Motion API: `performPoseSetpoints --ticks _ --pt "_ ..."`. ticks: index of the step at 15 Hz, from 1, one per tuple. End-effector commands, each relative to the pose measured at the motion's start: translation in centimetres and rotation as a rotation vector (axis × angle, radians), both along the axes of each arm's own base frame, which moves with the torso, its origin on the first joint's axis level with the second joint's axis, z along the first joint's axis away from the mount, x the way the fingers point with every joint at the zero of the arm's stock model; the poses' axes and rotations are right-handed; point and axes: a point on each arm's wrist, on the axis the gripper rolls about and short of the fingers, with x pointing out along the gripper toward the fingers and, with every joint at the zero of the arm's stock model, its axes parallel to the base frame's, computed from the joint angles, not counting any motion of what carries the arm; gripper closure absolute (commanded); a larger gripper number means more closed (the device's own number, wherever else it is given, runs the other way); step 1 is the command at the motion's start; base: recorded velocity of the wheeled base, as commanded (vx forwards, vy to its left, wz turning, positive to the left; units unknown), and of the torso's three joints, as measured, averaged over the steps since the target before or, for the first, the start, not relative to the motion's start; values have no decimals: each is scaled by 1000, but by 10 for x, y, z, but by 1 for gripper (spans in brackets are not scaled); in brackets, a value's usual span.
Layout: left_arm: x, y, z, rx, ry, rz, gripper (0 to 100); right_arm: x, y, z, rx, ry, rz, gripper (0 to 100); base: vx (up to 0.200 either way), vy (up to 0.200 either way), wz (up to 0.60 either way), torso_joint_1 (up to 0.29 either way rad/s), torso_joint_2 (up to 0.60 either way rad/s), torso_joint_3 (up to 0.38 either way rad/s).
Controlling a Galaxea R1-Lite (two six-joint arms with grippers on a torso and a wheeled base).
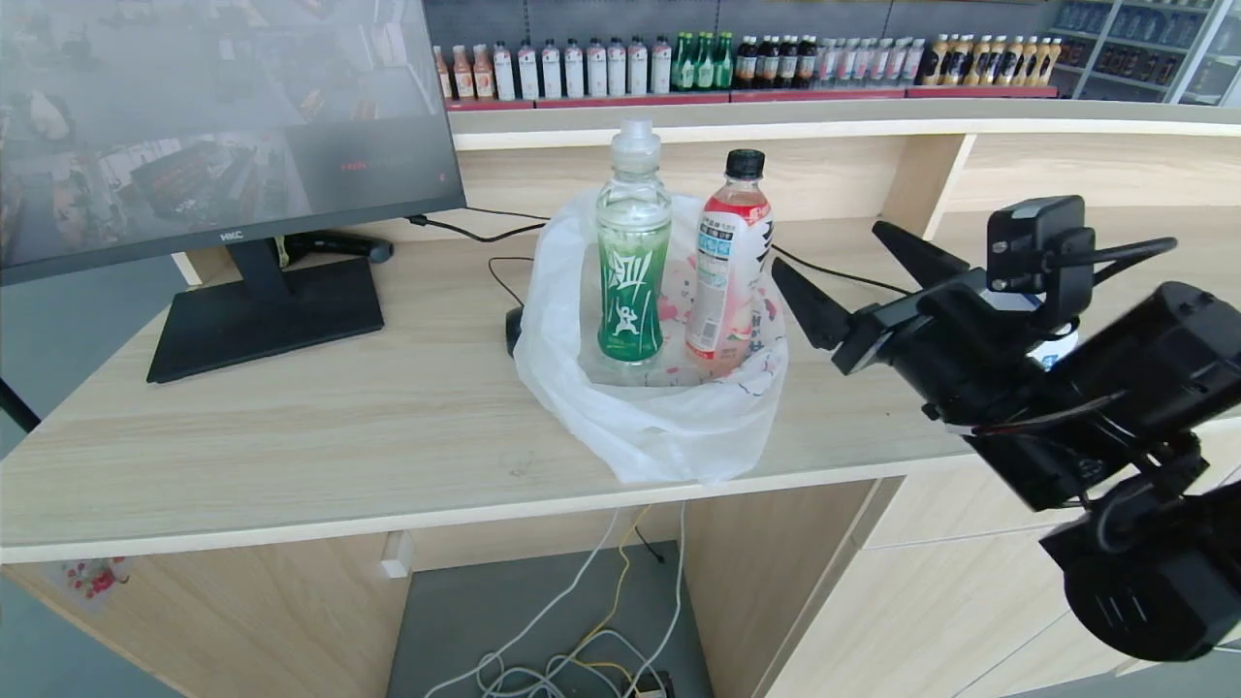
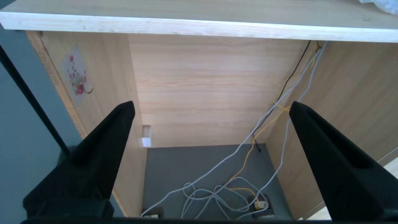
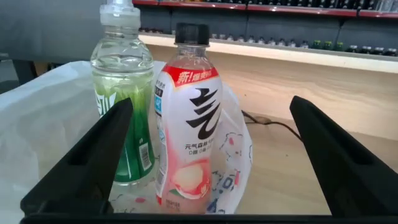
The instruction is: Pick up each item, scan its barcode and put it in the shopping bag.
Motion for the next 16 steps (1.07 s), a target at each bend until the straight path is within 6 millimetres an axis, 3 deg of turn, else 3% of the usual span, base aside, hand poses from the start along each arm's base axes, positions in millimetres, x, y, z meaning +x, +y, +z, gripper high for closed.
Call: performPoseSetpoints --ticks 1,4,7,10,12,16 --pt "0 0 0 0 0 0 0 -78 -39 -2 -12 31 -2 0 0 0 0 0 0 0" --pt "0 0 0 0 0 0 0 -137 -77 -29 -22 107 -109 0 0 0 0 0 0 0" --pt "0 0 0 0 0 0 0 -183 -101 -25 28 77 -203 0 0 0 0 0 0 0" --pt "0 0 0 1 0 0 0 -235 -125 -53 -57 245 -256 0 0 0 0 0 0 0" --pt "0 0 0 -2 0 0 0 -254 -132 -59 -161 370 -219 0 0 0 0 0 0 0" --pt "0 0 0 -2 0 0 0 -263 -136 -107 -244 456 -174 0 0 0 0 0 0 0"
